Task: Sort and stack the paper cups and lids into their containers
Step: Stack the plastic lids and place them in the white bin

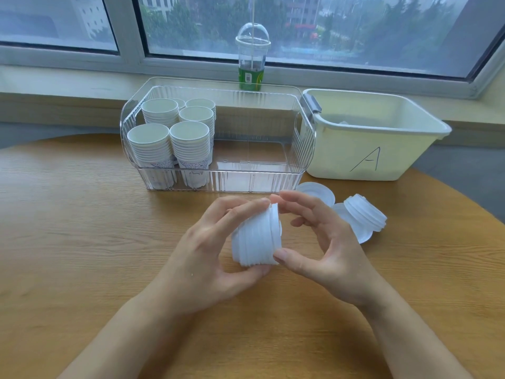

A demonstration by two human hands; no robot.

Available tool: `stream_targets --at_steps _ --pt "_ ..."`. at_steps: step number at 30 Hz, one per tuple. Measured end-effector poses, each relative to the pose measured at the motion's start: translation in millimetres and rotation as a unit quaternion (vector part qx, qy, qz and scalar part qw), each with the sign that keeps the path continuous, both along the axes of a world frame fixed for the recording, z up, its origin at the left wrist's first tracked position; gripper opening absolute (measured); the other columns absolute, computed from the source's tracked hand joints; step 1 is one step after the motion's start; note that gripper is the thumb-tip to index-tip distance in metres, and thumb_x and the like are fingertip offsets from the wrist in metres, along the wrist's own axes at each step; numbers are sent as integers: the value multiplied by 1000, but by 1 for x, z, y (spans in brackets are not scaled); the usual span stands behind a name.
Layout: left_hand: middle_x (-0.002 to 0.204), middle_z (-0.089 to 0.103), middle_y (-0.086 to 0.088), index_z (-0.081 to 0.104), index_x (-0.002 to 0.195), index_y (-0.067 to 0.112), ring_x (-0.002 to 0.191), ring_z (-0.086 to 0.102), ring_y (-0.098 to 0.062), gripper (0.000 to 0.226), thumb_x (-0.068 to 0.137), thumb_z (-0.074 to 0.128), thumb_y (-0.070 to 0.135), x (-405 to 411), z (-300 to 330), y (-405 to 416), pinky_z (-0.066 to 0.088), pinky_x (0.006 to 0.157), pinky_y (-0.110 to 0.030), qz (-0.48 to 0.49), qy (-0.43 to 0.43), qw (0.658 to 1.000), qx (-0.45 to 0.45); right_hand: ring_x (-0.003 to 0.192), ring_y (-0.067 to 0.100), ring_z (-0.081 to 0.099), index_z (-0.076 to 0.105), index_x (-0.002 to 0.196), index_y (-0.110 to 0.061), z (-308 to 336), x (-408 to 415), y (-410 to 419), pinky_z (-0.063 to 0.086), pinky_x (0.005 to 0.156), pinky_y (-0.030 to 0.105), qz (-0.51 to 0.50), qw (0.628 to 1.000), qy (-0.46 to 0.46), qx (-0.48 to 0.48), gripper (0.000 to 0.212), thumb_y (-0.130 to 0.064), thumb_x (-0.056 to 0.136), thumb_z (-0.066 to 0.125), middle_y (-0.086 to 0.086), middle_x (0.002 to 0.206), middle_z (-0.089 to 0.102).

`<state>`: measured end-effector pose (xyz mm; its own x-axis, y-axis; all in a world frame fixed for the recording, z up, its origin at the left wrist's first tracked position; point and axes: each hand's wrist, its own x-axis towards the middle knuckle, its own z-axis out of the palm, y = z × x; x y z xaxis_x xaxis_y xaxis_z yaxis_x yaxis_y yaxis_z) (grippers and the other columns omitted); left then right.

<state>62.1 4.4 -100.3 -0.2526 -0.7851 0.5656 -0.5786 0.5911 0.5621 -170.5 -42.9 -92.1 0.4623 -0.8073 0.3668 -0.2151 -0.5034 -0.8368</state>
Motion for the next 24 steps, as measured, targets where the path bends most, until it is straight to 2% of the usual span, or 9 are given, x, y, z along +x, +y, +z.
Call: stream_targets --at_steps 3,8,11,14,16,19,21,24 --pt "142 55 4 53 151 21 135 55 -20 84 78 94 32 2 -1 0 43 109 -25 0 -3 1000 0 136 26 57 50 147 -24 -1 2 0 44 105 44 4 1000 -2 -1 78 -25 80 88 -6 142 65" --pt "135 54 0 54 151 26 128 58 -20 81 80 92 38 5 -7 -3 46 105 -26 2 -20 1000 -7 138 19 56 51 145 -31 -7 10 0 44 106 37 2 1000 -2 0 77 -41 78 86 -12 141 65" --pt "134 55 1 55 150 31 126 57 -15 79 79 88 44 17 -6 -7 47 103 -29 53 -20 998 -24 141 8 49 53 145 -36 -13 11 -3 42 110 29 -27 999 43 -8 65 -54 86 73 -23 145 59" --pt "135 57 -1 53 150 32 125 56 -12 81 77 83 50 31 -4 -11 43 103 -20 119 0 993 -26 148 -3 36 57 142 -43 -21 8 -10 32 121 28 -44 989 138 -17 55 -62 92 67 -28 154 45" --pt "135 57 1 53 151 33 124 55 -8 82 75 81 51 38 -7 -13 38 103 -12 150 19 988 -15 148 -6 30 63 135 -44 -26 5 -13 27 123 28 -47 980 192 -14 50 -66 90 65 -26 156 41" --pt "132 56 3 51 152 37 122 53 -3 87 74 90 43 41 -12 -13 34 101 -5 175 21 984 0 142 -5 36 69 121 -41 -31 3 -14 30 120 26 -51 970 234 -39 49 -74 85 63 -24 147 48" --pt "132 55 3 51 152 38 122 51 0 87 75 92 40 42 -14 -14 31 100 -3 181 20 983 8 133 -4 42 69 108 -39 -32 4 -14 32 113 19 -62 965 246 -58 50 -79 79 62 -25 137 52" --pt "133 55 5 49 152 41 123 54 -5 84 75 82 51 42 -15 -15 33 101 -4 173 15 985 13 120 -3 47 60 88 -36 -30 2 -15 34 100 10 -100 961 250 -62 52 -84 70 65 -25 121 56"
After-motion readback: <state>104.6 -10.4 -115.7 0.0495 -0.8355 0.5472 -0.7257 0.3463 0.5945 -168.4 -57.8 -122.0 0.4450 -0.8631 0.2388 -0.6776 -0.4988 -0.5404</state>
